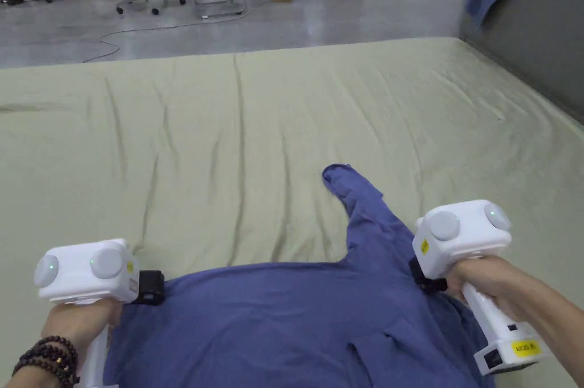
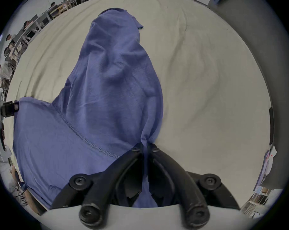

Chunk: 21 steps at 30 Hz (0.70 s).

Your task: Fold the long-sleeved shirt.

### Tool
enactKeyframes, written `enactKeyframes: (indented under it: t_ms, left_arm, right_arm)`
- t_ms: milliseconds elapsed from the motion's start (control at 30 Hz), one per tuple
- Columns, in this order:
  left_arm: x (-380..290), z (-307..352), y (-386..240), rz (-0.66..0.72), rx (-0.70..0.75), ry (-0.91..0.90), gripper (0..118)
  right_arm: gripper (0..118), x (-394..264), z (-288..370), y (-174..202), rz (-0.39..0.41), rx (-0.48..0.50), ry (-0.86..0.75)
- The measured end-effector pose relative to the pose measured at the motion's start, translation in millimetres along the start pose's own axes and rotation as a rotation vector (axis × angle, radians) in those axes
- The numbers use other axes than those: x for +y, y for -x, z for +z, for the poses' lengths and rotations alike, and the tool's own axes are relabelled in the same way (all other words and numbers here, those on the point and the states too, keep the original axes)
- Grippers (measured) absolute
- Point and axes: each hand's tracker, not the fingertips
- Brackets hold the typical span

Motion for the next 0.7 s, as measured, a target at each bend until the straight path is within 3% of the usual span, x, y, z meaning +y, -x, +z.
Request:
enactKeyframes:
  t_ms: [67,100,133,167,200,233,367,533,600,700]
  left_arm:
    - [2,16,-8,-0.033,0.014,-0.043,68]
    - [4,23,-11,-0.05,0.014,-0.053,27]
    - [4,31,-13,-0.089,0.002,-0.079,11]
    - [5,36,-17,-0.099,0.02,-0.085,4]
    - [4,39,-17,-0.125,0.049,-0.085,1]
    - [4,44,-15,-0.106,-0.055,-0.09,1]
    - [4,65,-10,-0.05,-0.071,-0.115,1]
    - [22,139,18,0.053,-0.269,-0.255,1]
    - [37,174,25,0.062,-0.288,-0.317,1]
    - [68,231,32,0.043,-0.281,-0.441,1]
  right_arm:
    - [1,-2,6,-3,-0.032,0.02,0.0]
    - [2,-1,6,-2,-0.034,0.019,0.001]
    - [2,-2,8,-1,-0.033,0.019,-0.002]
    - [3,-1,6,1,-0.031,0.01,-0.003]
    - [3,1,6,3,-0.036,0.001,0.001]
    - [2,1,7,3,-0.044,-0.005,0.005]
    - [1,-2,23,0,-0.034,0.0,-0.026]
    - [1,21,116,-14,0.005,0.08,-0.179]
    - [1,39,161,-17,0.039,0.111,-0.214]
    - [1,69,241,-11,0.169,0.088,-0.318]
